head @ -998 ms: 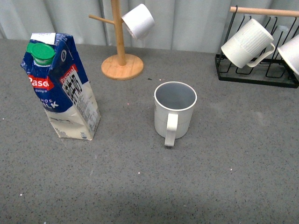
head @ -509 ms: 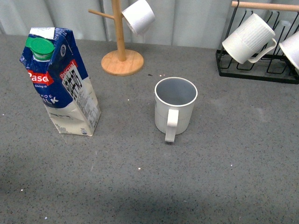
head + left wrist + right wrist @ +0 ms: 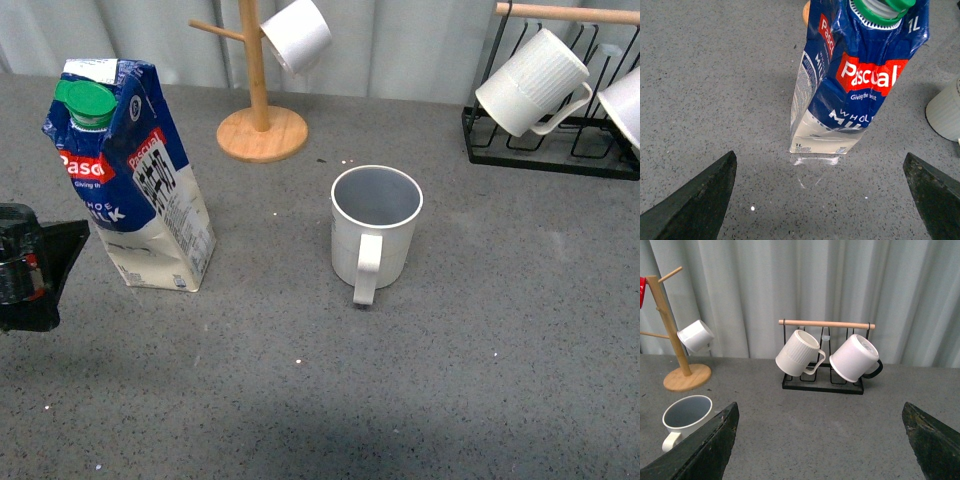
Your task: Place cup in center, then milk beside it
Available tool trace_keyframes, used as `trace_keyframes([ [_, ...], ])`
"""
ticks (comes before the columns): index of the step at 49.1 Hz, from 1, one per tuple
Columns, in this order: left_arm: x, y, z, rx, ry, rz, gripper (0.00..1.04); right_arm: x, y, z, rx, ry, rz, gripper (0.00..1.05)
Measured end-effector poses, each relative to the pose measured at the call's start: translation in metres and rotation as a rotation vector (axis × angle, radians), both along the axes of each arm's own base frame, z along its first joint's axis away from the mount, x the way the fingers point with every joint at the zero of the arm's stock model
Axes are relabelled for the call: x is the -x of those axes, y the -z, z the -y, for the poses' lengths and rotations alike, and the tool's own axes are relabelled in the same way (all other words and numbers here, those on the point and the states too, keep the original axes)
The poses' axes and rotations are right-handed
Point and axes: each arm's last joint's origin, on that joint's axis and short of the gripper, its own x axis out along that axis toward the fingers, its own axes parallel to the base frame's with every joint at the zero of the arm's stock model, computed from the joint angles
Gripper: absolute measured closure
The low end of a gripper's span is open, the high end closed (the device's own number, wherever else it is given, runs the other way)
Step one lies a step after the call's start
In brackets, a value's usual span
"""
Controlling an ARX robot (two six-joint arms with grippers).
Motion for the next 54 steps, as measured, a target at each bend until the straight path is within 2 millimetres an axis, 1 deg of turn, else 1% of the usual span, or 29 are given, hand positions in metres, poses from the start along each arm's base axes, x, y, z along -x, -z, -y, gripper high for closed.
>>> trace_keyframes([
  [6, -0.012, 0.007, 0.004, -0.008, 0.004, -0.016, 0.07, 0.0, 0.0, 0.0, 0.0, 0.0, 0.0, 0.09],
  [13, -0.023, 0.009, 0.011, 0.006, 0.047, -0.015, 0.07, 0.0, 0.0, 0.0, 0.0, 0.0, 0.0, 0.09],
  [18, -0.028, 0.011, 0.013, 0.011, 0.05, -0.016, 0.07, 0.0, 0.0, 0.0, 0.0, 0.0, 0.0, 0.09],
  [34, -0.045, 0.009, 0.015, 0.015, 0.057, -0.002, 0.07, 0.0, 0.0, 0.0, 0.0, 0.0, 0.0, 0.09],
  [46, -0.065, 0.004, 0.015, 0.043, 0.036, 0.018, 0.07, 0.0, 0.0, 0.0, 0.0, 0.0, 0.0, 0.09],
  [47, -0.066, 0.004, 0.015, 0.043, 0.034, 0.019, 0.09, 0.0, 0.0, 0.0, 0.0, 0.0, 0.0, 0.09],
  [48, -0.068, 0.003, 0.014, 0.044, 0.029, 0.021, 0.14, 0.0, 0.0, 0.0, 0.0, 0.0, 0.0, 0.09],
  [51, -0.07, 0.002, 0.013, 0.048, 0.022, 0.021, 0.25, 0.0, 0.0, 0.0, 0.0, 0.0, 0.0, 0.09],
  [52, -0.071, 0.002, 0.012, 0.049, 0.019, 0.021, 0.3, 0.0, 0.0, 0.0, 0.0, 0.0, 0.0, 0.09],
  [54, -0.072, 0.002, 0.012, 0.049, 0.019, 0.021, 0.36, 0.0, 0.0, 0.0, 0.0, 0.0, 0.0, 0.09],
])
